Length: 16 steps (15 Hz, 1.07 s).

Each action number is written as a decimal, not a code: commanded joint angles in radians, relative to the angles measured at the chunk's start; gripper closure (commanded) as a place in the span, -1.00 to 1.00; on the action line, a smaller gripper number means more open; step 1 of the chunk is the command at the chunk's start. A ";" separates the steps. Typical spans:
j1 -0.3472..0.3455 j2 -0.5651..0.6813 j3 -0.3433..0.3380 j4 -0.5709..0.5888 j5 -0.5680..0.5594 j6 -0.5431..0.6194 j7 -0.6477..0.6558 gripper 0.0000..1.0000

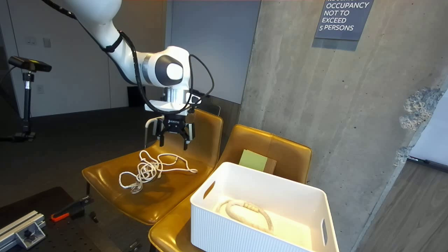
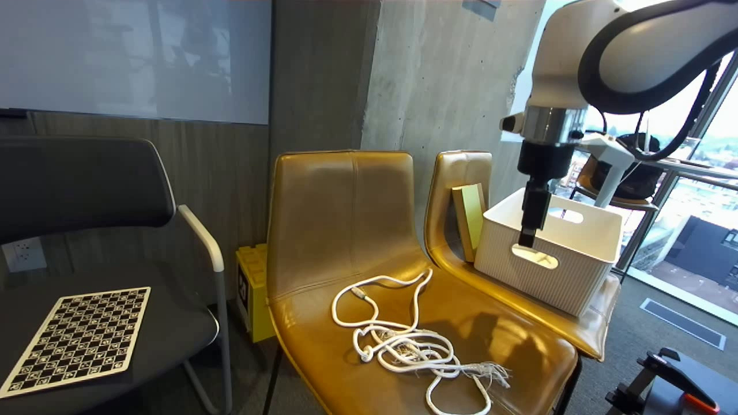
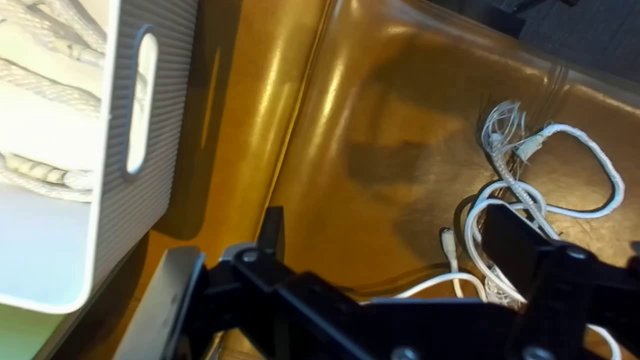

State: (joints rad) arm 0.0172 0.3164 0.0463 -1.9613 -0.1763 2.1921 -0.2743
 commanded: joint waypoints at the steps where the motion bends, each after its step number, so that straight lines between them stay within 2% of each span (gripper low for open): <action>1: 0.029 -0.007 0.035 -0.157 0.016 0.146 0.030 -1.00; 5: 0.094 0.000 0.094 -0.330 0.026 0.318 0.098 -1.00; 9: 0.215 0.021 0.140 -0.432 -0.028 0.479 0.212 -1.00; 13: 0.361 0.032 0.126 -0.386 -0.152 0.494 0.321 -1.00; 16: 0.410 0.080 0.105 -0.289 -0.232 0.469 0.342 -1.00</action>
State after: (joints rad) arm 0.3874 0.3524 0.1862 -2.3427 -0.3273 2.6836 0.0433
